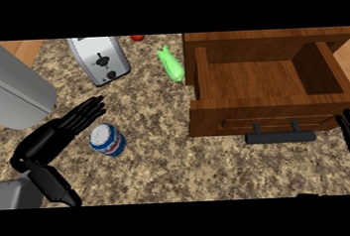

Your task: Pick up the can, place it into the drawer and close the drawer

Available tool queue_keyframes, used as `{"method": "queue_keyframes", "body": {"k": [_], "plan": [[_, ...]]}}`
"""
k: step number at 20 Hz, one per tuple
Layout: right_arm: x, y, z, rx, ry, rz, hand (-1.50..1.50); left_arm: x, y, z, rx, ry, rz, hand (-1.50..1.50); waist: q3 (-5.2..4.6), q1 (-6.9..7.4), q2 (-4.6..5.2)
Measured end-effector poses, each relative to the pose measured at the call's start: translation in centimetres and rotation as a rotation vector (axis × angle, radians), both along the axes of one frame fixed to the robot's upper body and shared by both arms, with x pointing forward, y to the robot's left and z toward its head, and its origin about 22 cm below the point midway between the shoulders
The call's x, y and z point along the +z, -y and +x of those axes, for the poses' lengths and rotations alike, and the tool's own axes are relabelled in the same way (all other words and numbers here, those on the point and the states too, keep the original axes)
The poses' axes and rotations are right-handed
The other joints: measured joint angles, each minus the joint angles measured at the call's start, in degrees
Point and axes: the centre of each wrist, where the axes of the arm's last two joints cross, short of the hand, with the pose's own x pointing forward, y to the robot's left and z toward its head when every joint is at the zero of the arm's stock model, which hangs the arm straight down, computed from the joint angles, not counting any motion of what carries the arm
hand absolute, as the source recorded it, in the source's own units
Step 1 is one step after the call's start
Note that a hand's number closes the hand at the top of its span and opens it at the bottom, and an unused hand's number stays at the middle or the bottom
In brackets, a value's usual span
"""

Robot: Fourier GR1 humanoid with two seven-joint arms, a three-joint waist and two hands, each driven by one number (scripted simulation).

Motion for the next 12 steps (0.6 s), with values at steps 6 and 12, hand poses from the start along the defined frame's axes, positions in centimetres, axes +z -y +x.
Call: {"method": "queue_keyframes", "body": {"k": [6,12], "plan": [[-0.1,0.1,-0.1,0.008,0.001,-0.002,-1.50,-2.7,-0.8,0.8,0.035,-0.007,0.009,-1.50,0.00,-0.07,0.01],[-0.7,-0.1,0.4,0.011,0.005,-0.003,-1.50,-5.0,-2.1,1.5,0.052,-0.007,0.032,-1.50,-0.01,-0.07,0.03]]}}
